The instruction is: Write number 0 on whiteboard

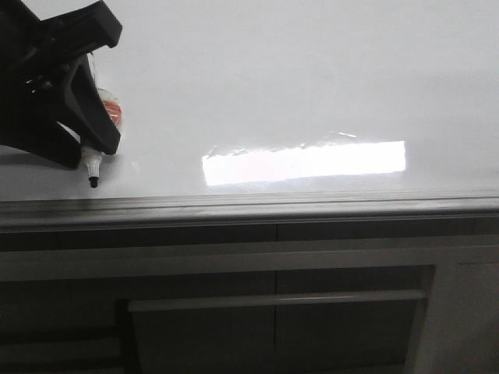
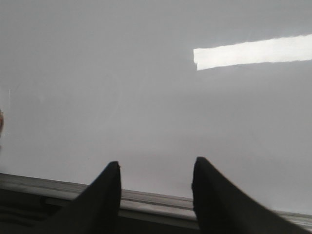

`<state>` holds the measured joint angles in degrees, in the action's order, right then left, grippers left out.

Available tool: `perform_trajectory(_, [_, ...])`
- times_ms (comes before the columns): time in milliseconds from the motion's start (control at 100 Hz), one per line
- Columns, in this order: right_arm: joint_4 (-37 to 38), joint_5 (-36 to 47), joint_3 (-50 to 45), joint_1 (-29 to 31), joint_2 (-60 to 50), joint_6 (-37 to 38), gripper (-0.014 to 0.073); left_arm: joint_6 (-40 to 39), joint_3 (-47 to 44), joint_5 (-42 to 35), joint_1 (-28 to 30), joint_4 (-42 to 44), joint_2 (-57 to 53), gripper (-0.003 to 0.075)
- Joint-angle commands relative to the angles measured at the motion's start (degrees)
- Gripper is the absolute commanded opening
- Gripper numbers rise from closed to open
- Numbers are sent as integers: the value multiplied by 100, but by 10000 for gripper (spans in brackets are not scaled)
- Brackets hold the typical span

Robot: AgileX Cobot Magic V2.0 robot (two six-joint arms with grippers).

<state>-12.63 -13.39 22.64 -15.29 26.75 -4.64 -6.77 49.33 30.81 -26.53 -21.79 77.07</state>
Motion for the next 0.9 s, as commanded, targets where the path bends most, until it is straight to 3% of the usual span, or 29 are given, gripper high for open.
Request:
perform_trajectory(0, [51, 472, 205, 30, 88, -50, 288, 2, 133, -286, -21, 43, 47, 177])
perform_trajectory(150, [51, 472, 205, 30, 88, -50, 288, 2, 133, -229, -21, 341, 48, -20])
perform_trajectory(260, [51, 359, 307, -38, 88, -63, 288, 68, 133, -132, -29, 397, -51, -20])
perform_trajectory(350, [51, 18, 626, -297, 143, -430, 288, 718, 133, -54, -191, 345, -311, -20])
perform_trajectory(510, [51, -650, 1486, -1373, 646, -1507, 288, 2643, 133, 147, -917, 371, -1051, -20])
perform_trajectory(630, [51, -832, 2127, -2372, 1244, -1768, 289, 3616, 133, 165, -1503, 546, -1493, -20])
perform_trajectory(780, [265, -813, 2815, -3705, 2088, -2431, 361, 4156, 133, 401, -2032, 1131, -1872, -20])
perform_trajectory(890, [649, -813, 3192, -4177, 2631, -2431, 414, 4187, 133, 778, -2243, 1485, -2065, -20])
